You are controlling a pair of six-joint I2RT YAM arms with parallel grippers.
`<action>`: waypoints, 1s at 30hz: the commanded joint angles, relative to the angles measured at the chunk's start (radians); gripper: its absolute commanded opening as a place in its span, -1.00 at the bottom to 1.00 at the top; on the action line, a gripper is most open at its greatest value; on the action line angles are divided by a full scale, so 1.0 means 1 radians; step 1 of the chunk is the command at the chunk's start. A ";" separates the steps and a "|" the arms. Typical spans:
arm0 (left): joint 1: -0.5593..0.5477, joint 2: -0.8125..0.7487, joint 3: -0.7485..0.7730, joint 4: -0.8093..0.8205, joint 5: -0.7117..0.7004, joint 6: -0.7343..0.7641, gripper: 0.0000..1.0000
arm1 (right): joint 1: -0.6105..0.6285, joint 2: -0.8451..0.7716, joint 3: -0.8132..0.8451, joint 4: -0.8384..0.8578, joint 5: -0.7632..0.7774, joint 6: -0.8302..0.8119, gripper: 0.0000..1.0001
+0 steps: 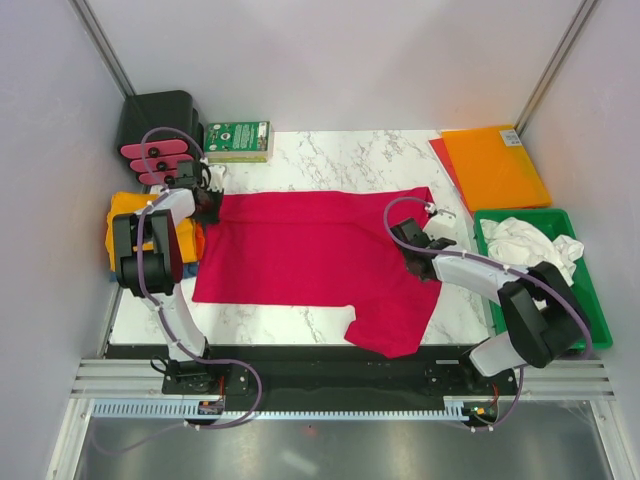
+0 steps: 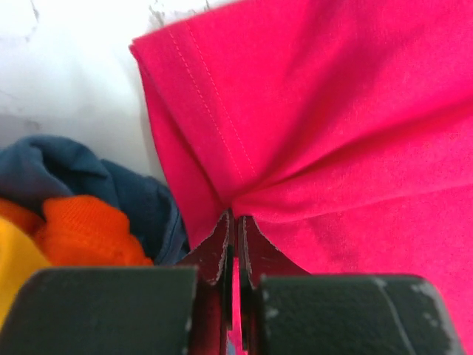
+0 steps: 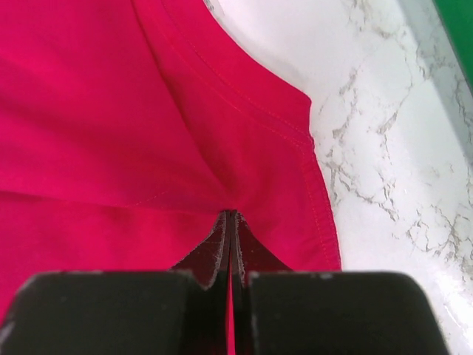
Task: Fold and stack the t-shirts
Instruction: Fold the tshirt
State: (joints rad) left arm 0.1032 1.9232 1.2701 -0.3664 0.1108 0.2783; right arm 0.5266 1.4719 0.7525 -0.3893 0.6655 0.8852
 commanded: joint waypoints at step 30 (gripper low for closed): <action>-0.085 0.072 0.256 -0.022 0.081 -0.096 0.61 | 0.021 0.277 0.380 0.086 -0.087 -0.317 -1.00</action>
State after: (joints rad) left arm 0.0399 1.9247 1.4525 -0.3687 0.1684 0.2138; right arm 0.5430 1.7096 1.0771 -0.3080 0.6247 0.6445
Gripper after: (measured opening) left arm 0.816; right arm 0.030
